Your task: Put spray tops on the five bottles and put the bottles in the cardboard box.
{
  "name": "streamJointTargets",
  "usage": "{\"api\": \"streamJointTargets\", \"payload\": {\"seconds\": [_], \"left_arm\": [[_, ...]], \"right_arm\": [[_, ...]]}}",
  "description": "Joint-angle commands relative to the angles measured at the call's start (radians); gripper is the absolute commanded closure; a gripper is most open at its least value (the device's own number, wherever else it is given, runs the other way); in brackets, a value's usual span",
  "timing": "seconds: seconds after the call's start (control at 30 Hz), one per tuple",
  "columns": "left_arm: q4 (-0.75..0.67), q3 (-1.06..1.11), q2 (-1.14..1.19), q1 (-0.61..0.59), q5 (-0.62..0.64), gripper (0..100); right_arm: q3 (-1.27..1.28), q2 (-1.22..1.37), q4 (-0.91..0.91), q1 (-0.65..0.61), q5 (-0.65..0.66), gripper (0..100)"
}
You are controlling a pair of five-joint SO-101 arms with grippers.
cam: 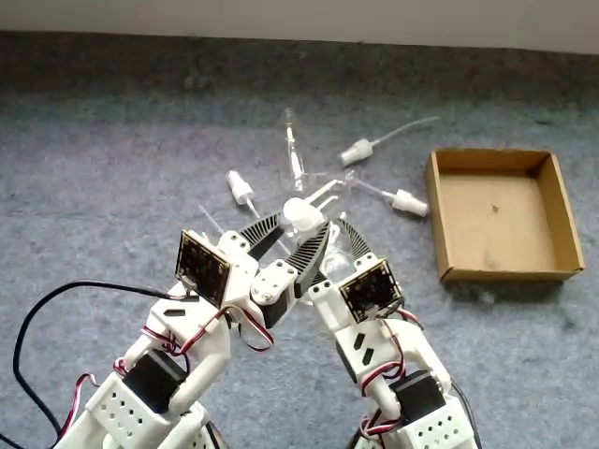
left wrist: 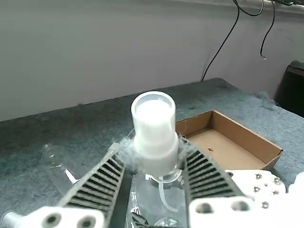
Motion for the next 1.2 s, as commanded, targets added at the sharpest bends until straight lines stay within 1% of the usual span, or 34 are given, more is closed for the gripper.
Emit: {"api": "streamJointTargets", "payload": {"seconds": [0.0, 0.1, 0.3, 0.5, 0.53, 0.63, 0.7, 0.8, 0.93, 1.1, 1.17], "left_arm": [[-0.02, -0.019, 0.007, -0.013, 0.012, 99], [-0.018, -0.03, 0.007, -0.005, 0.011, 99], [0.021, -0.002, 0.007, 0.024, 0.012, 99], [0.032, 0.035, -0.004, 0.016, 0.014, 99], [0.032, 0.044, -0.004, 0.016, 0.014, 99], [0.034, 0.051, -0.004, 0.018, 0.014, 99], [0.035, 0.053, 0.002, 0.022, 0.014, 99], [0.038, 0.054, 0.004, 0.024, 0.014, 99], [0.04, 0.085, 0.004, 0.025, 0.009, 99], [0.038, 0.11, -0.004, 0.018, 0.006, 99], [0.038, 0.11, -0.004, 0.018, 0.006, 96]], "right_arm": [[0.143, -0.016, -0.001, 0.01, 0.109, 90.7], [0.143, -0.016, -0.001, -0.031, 0.16, 90.7], [0.143, -0.016, 0.002, -0.036, 0.157, 90.7], [0.143, -0.016, 0.004, -0.036, 0.155, 90.7], [0.145, -0.016, 0.004, -0.038, 0.147, 90.7], [0.143, -0.016, 0.004, -0.036, 0.04, 90.7], [0.143, -0.016, 0.004, -0.036, -0.002, 90.7], [0.143, -0.016, 0.002, -0.033, -0.003, 90.7], [0.143, -0.016, 0.001, 0.005, -0.003, 90.7], [0.143, -0.016, 0.002, 0.01, -0.003, 90.7], [0.143, -0.016, 0.002, 0.012, -0.003, 90.7]]}}
